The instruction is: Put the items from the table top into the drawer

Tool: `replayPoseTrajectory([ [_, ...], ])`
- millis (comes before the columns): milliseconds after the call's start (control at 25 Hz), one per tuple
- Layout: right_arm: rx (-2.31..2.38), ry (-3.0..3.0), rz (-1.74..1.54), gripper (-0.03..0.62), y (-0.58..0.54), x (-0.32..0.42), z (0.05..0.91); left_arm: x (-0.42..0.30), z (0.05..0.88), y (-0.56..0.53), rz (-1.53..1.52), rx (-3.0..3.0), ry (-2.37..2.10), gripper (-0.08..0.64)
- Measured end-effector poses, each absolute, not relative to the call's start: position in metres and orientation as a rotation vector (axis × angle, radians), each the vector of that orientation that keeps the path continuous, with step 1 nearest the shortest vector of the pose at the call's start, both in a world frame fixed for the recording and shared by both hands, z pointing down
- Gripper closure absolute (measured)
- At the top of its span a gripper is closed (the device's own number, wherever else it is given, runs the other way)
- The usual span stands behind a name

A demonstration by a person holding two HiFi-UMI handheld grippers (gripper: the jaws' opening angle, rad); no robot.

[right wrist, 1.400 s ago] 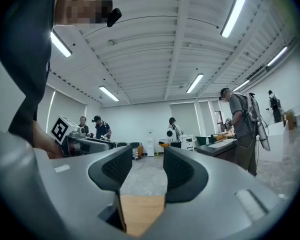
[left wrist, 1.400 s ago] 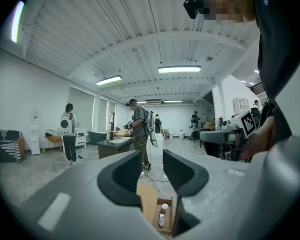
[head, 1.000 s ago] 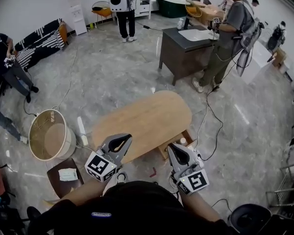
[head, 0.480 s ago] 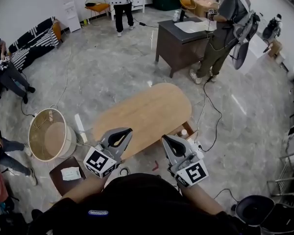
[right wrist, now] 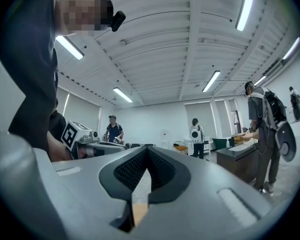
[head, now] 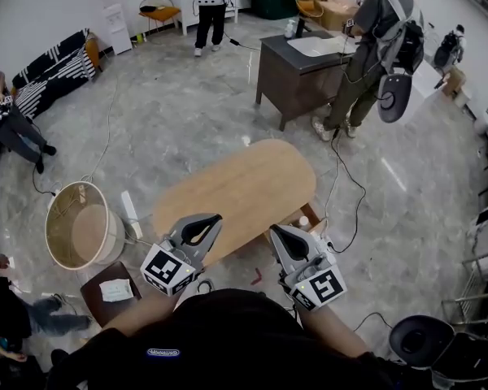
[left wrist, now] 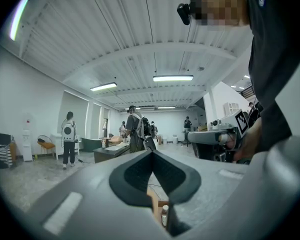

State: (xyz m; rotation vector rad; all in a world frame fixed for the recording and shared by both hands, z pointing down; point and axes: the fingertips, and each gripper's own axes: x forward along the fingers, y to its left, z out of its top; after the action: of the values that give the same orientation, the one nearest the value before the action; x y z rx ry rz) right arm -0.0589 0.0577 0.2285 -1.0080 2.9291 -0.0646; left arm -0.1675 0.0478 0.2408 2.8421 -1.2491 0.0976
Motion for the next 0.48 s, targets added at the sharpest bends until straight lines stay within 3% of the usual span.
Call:
replayPoseTrajectory([
  [480, -1.054, 2.92, -0.046, 0.563, 0.048, -0.056, 0.227, -0.165, 0.247, 0.039, 0.082, 2.849, -1.215, 0.558],
])
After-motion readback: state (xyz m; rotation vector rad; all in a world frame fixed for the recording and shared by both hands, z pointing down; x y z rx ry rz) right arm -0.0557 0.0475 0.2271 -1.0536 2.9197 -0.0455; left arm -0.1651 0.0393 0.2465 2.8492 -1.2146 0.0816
